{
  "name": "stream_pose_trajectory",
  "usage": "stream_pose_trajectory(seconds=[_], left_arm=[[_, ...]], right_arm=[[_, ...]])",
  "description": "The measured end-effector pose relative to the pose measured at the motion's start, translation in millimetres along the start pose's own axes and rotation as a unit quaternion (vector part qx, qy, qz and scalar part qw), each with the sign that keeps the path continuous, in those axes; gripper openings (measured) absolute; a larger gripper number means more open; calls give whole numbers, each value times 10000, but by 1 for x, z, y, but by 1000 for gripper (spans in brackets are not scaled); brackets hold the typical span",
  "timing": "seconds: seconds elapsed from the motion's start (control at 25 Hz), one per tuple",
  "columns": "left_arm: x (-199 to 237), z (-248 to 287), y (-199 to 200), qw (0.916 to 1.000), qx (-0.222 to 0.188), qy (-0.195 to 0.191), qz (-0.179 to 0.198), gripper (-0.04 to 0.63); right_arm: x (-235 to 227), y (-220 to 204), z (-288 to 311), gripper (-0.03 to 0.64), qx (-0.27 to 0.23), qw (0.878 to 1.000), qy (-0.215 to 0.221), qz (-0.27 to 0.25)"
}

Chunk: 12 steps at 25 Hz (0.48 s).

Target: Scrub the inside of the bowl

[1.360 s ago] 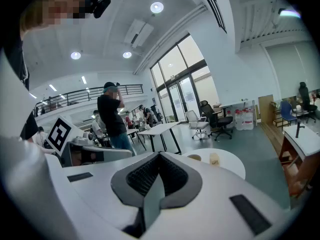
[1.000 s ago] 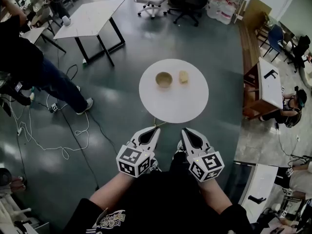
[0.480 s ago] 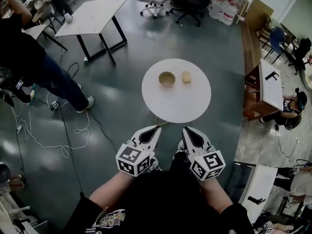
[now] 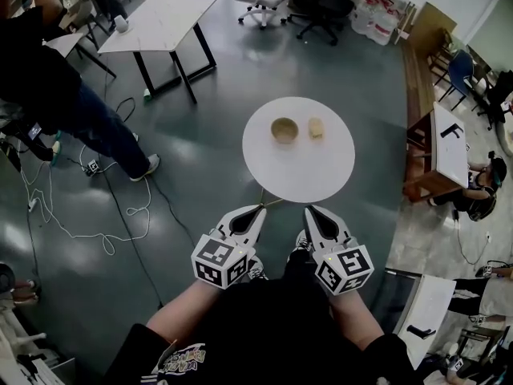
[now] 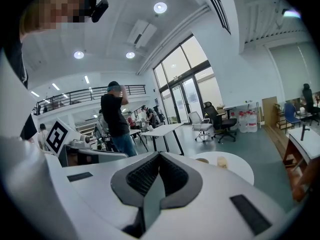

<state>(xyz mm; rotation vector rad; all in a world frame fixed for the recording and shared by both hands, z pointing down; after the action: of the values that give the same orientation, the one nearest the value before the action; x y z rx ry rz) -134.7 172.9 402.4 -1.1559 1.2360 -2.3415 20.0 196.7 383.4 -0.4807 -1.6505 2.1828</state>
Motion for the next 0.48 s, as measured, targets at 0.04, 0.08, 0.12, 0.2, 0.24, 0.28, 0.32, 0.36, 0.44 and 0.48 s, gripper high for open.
stream_pose_trajectory(seconds=[0.04, 0.08, 0.12, 0.2, 0.24, 0.28, 0.32, 0.36, 0.44, 0.48], left_arm=[[2, -2, 0, 10000, -2, 6, -3, 6], [3, -4, 0, 10000, 3, 10, -4, 6], [6, -5, 1, 10000, 13, 12, -4, 6], [10, -6, 3, 10000, 29, 21, -8, 6], [13, -6, 4, 10000, 32, 33, -20, 6], [14, -4, 5, 10000, 30, 48, -40, 6], [14, -2, 5, 10000, 22, 63, -64, 6], [14, 1, 6, 9999, 12, 76, -83, 6], [16, 9, 9, 9999, -6, 102, -101, 6], [18, 13, 11, 9999, -9, 118, -106, 6]], right_arm=[[1, 0, 1, 21, -5, 10000, -22, -6], [1, 1, 2, 21, -9, 10000, -51, -18], [2, 2, 3, 21, -11, 10000, -86, -33], [0, 4, 6, 21, -9, 9999, -147, -38], [-1, 5, 8, 21, -1, 9999, -166, -32], [-4, 5, 8, 21, 12, 9998, -177, -27], [-8, 5, 8, 21, 26, 9998, -183, -26], [-12, 5, 8, 21, 40, 9998, -188, -27], [-22, 5, 11, 21, 53, 9998, -200, -28], [-26, 6, 14, 21, 55, 9998, -201, -32]])
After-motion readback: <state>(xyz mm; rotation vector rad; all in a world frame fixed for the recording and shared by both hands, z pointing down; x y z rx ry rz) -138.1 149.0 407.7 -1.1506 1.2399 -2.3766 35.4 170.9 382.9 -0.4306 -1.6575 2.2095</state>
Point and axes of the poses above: the fingertips, and each gripper's own axes: z forward along the fingers, x to its left, y out of its top, the point moved 5 cm from there along -z, backward along the fingers, and after that the axes turned 13 degrees about -z, right-handed, at the moved point
